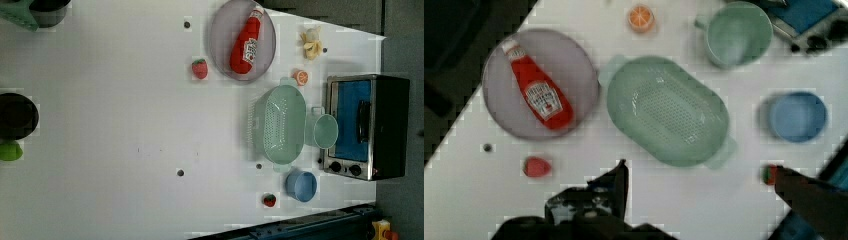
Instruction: Drag strainer left to right.
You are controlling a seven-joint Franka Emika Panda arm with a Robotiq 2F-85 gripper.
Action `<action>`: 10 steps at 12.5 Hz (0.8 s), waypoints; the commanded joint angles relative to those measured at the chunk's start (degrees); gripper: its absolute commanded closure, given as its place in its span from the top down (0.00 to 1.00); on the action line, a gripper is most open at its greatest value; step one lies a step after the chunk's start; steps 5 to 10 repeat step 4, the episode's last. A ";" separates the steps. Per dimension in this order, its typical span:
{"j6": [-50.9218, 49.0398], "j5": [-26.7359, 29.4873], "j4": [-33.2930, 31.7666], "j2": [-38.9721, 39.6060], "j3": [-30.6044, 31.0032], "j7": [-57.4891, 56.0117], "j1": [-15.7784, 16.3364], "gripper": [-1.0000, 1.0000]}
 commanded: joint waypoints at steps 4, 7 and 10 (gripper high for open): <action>-8.27 -0.52 -1.54 4.43 -1.59 -5.25 -1.41 1.00; -8.27 -0.52 -1.54 4.43 -1.59 -5.25 -1.41 1.00; -8.27 -0.52 -1.54 4.43 -1.59 -5.25 -1.41 1.00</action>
